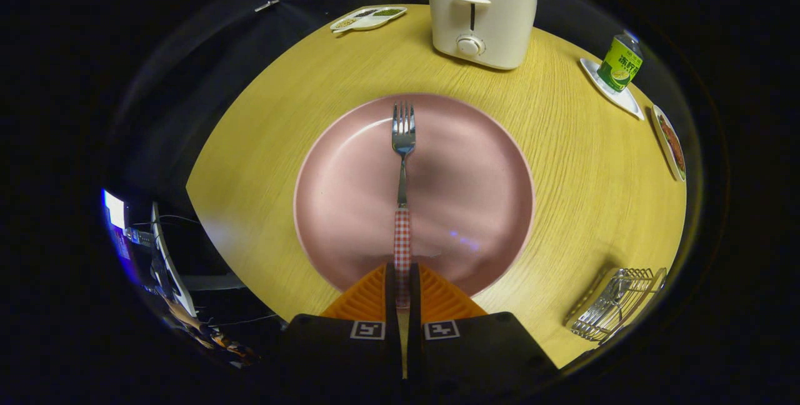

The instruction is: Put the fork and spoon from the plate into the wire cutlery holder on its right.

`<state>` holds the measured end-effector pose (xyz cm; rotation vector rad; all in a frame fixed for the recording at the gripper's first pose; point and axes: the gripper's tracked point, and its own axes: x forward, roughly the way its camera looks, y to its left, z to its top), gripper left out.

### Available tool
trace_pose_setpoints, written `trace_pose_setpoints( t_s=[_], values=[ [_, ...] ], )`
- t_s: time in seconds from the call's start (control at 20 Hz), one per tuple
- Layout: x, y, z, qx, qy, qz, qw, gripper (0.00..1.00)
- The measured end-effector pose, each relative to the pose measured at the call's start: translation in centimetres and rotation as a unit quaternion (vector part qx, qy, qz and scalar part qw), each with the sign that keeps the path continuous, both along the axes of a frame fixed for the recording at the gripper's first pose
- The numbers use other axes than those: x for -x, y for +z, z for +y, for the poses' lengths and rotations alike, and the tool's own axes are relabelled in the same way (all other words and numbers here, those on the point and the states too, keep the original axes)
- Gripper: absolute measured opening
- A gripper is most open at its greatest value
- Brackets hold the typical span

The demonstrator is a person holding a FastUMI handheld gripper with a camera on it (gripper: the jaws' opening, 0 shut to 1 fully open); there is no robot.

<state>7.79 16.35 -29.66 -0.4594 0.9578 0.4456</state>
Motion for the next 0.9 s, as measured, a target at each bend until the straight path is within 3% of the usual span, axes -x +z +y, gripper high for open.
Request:
trace_pose_setpoints(
  t_s=[0.3,0.55,0.9],
  values=[
    [2.6,5.0,-1.5,-0.014,0.016,0.010,1.000,0.08],
    [5.6,10.1,-6.6,0.029,0.045,0.011,0.999,0.08],
    [10.2,15.7,-14.8,0.042,-0.005,0.038,0.998,0.08]
  ],
)
